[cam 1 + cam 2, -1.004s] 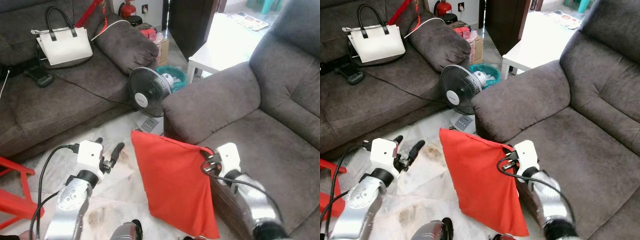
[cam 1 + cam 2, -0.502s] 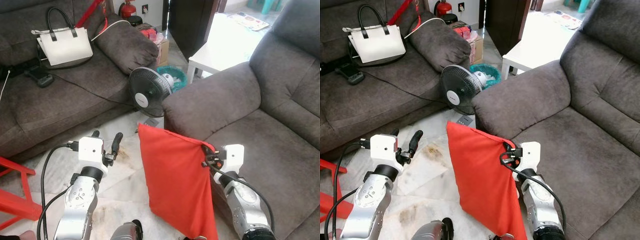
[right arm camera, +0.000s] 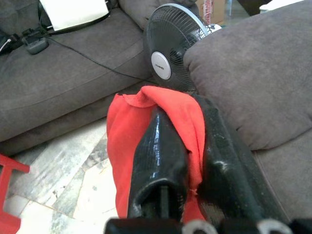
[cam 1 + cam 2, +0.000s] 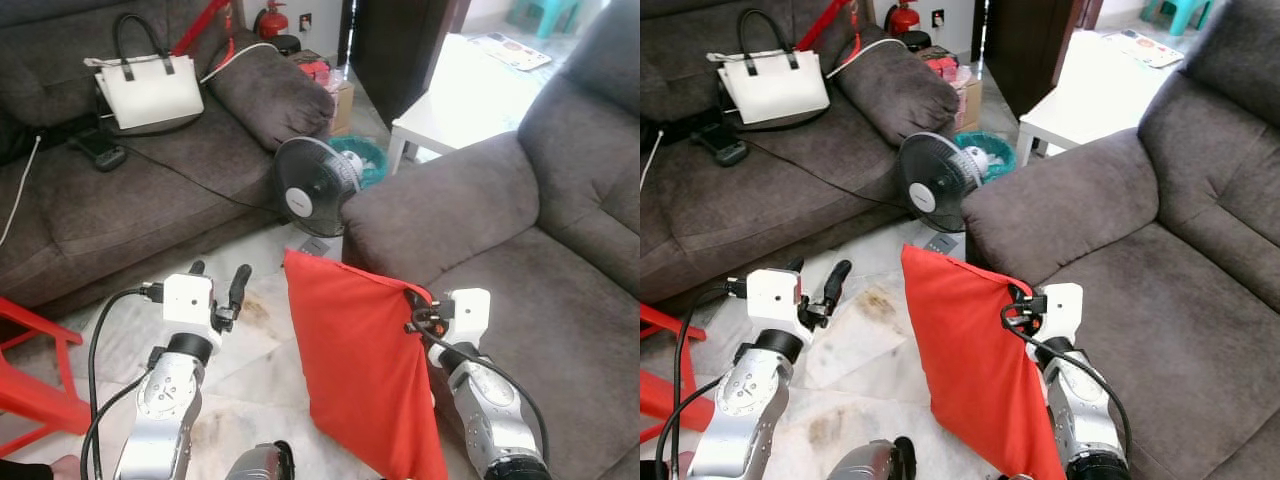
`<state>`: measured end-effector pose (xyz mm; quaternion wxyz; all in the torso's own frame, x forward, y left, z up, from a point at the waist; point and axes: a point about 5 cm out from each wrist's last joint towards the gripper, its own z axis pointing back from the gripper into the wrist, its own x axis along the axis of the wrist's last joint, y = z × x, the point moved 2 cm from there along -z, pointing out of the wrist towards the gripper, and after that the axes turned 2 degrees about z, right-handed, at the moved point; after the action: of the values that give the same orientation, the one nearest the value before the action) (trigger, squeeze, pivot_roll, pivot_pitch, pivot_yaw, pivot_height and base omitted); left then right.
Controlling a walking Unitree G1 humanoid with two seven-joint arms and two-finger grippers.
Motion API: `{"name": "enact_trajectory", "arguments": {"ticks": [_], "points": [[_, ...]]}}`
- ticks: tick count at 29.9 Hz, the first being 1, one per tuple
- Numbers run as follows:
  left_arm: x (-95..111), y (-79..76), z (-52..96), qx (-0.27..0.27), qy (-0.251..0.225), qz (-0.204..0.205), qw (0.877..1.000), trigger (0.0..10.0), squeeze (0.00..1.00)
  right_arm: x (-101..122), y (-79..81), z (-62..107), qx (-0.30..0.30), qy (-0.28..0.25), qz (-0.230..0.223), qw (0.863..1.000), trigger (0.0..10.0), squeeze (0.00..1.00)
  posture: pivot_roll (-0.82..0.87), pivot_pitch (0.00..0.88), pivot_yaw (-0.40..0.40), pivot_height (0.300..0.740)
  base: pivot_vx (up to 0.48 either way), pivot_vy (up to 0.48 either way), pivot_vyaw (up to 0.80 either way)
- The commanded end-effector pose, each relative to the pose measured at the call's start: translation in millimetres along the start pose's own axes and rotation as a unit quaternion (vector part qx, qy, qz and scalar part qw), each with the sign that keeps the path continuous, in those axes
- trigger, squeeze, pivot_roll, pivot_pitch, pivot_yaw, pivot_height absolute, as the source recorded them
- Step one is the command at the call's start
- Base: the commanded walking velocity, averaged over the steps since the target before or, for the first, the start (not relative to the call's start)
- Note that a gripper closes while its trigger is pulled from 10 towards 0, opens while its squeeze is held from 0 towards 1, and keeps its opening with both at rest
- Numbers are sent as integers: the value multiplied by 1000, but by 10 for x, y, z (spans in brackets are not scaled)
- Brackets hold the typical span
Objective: Move the pillow to the sofa from floor
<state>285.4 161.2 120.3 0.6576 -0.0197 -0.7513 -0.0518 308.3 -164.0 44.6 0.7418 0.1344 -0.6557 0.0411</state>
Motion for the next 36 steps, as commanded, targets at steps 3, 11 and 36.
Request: {"name": "enact_trajectory", "arguments": {"ticks": [3,11,36], "points": [[15,-14,-4,0,-4,-4,1000,10000,0,383,5,-107,7,-74,22,997,10000,0,179,105,-46,740,0,306,0],[5,-24,1,0,-2,-3,1000,10000,0,377,1,-121,4,-70,20,997,10000,0,178,107,-48,740,0,307,0],[0,-37,-10,3,-5,-7,1000,10000,0,379,60,-182,11,-60,23,998,10000,0,176,105,-57,740,0,34,-768]]}}
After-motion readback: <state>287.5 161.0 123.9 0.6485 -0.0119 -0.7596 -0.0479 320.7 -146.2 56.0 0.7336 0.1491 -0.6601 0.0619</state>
